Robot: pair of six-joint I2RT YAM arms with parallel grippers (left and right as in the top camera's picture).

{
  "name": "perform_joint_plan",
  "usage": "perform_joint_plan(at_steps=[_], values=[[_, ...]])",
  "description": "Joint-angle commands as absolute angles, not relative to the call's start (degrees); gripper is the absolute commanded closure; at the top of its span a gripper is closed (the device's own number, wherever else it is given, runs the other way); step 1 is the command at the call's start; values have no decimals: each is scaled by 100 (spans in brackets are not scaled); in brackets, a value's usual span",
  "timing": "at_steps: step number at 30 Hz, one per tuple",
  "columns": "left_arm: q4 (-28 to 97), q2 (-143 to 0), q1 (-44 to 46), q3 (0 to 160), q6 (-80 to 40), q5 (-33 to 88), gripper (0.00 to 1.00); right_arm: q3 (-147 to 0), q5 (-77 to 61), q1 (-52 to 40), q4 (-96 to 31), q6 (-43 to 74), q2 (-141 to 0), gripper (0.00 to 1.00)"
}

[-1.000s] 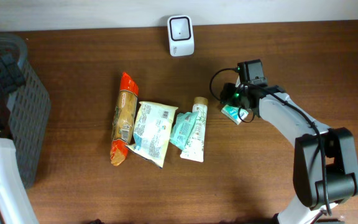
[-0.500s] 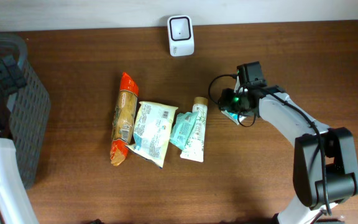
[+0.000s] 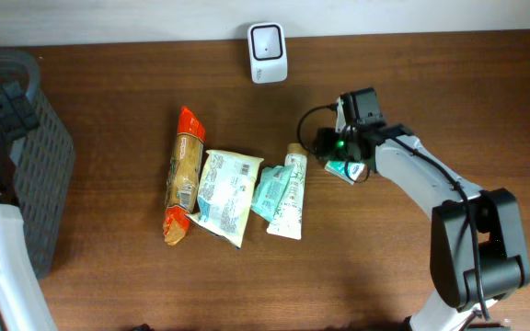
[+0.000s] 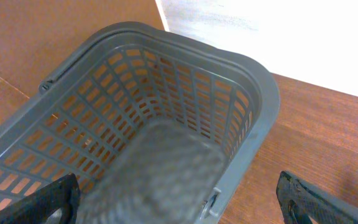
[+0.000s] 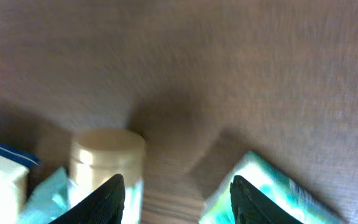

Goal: Scan the item barcode

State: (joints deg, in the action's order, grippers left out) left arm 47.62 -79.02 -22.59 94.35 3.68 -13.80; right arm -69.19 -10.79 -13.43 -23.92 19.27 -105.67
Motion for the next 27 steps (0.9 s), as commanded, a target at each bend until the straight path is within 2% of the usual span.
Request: perform_joint_plan(at_steps=[1, 3, 7, 13, 18, 27], values=[[4768, -7905, -2268, 9470, 440, -1422, 1, -7223, -707, -1299, -2357, 1990, -10615, 46], [4770, -7905, -2268, 9470, 440, -1422, 1, -7216, -261, -1308, -2416, 2176, -10659, 50], [4768, -7905, -2268, 9470, 440, -1422, 1, -7216, -165, -1310, -2394, 2357, -11144, 50], [4768, -7905, -2268, 9470, 440, -1422, 1, -7218, -1100, -1310, -2567, 2405, -11303, 50], [4770, -7905, -2268, 9470, 440, -1422, 1, -7236, -1765, -1310, -3393, 1966, -11185, 50], [4770, -7905, -2268, 9470, 440, -1422, 1, -7902, -1743, -1273, -5476, 972, -10573, 44]])
